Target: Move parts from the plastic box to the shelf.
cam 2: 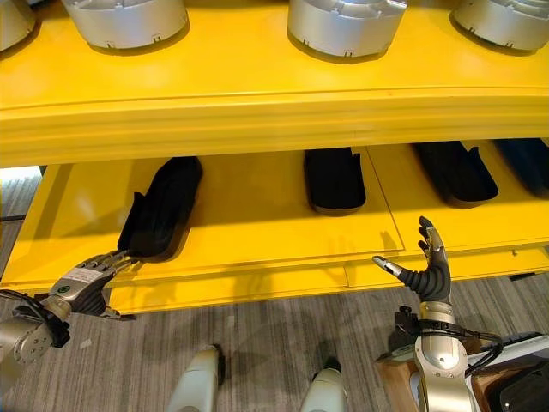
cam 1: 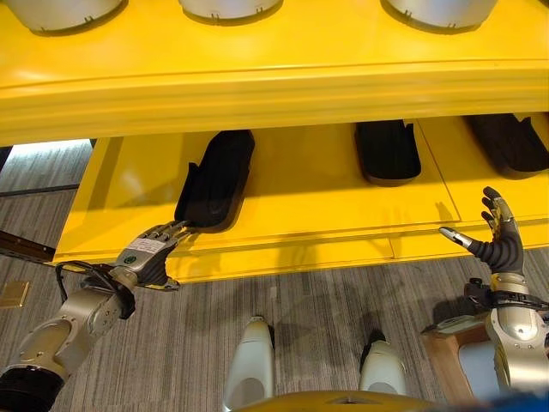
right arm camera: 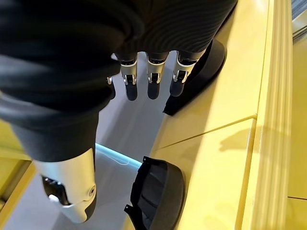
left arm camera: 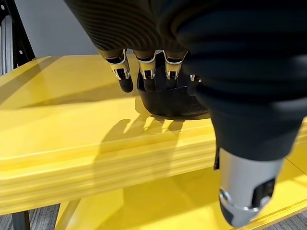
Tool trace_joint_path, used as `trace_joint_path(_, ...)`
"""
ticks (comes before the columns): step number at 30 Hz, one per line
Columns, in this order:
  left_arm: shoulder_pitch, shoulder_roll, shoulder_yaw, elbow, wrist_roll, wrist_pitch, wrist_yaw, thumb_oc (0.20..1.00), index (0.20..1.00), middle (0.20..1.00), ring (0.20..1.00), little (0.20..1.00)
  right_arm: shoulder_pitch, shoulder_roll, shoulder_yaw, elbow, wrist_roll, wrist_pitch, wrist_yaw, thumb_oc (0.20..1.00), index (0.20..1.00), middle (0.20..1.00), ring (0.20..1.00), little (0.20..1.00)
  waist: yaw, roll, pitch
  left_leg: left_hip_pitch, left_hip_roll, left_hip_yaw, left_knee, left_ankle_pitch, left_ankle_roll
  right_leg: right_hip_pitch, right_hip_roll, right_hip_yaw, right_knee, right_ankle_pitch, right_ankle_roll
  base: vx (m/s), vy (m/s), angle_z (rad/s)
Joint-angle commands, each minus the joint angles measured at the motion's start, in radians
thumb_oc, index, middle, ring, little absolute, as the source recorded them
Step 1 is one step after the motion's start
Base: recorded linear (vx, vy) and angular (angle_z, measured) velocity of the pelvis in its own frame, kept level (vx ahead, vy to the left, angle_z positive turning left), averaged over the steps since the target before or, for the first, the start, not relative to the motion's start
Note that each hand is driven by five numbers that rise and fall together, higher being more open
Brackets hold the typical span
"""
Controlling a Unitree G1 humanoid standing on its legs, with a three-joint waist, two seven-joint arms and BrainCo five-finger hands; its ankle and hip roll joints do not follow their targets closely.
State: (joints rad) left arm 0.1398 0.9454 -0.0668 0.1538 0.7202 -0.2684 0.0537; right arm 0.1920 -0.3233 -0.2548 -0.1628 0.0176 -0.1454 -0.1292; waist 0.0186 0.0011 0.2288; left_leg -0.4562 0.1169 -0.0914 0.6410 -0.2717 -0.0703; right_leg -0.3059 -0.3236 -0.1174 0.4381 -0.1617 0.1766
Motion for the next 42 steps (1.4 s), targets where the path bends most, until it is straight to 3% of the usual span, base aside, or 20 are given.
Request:
trace_joint_path(1,-0.004,0.009,-0.040,0.050,0.037,0.004,0.013,1.000,1.000,1.000,1.000,1.000,-0.015,-0.033,-0.030,-0.057,0.010,-0.040,-0.010,1.000,1.000,1.000,1.000,1.000,-0.005,-0.018,-0.024,-0.017,-0.013,-0.024,-0.019,0.121,0.016,-0.040,0.028,0.022,0.172,0.016,-0.052,0.00,0.000,0.00)
trace_joint_path(20,-0.163,0.034,-0.193,0.028,0.092,-0.018,-0.009,1.000,1.000,1.000,1.000,1.000,0.003,-0.049,-0.024,-0.063,0.018,-0.042,-0.005,1.000,1.000,1.000,1.000,1.000,-0.040,-0.010,-0.036,-0.021,0.000,-0.012,-0.010,0.113,0.013,-0.066,0.042,0.043,0.186,0.013,-0.055,0.00,-0.003,-0.03)
trace_joint_path(30,-0.170,-0.014,-0.157,0.015,0.079,0.003,0.000,1.000,1.000,1.000,1.000,1.000,0.001,-0.037,-0.026,-0.056,0.013,-0.031,-0.006,1.000,1.000,1.000,1.000,1.000,-0.042,-0.011,-0.046,-0.019,0.004,-0.012,-0.014,0.115,0.012,-0.069,0.046,0.042,0.188,0.012,-0.059,0.00,0.000,0.00)
trace_joint_path(42,-0.210,0.001,-0.116,0.085,0.116,0.048,0.037,1.000,1.000,1.000,1.000,1.000,-0.001,-0.043,-0.029,-0.053,0.011,-0.021,-0.003,1.000,1.000,1.000,1.000,1.000,-0.050,-0.010,-0.067,-0.028,0.008,-0.011,-0.015,0.119,0.009,-0.078,0.053,0.046,0.183,0.017,-0.060,0.00,0.000,0.00)
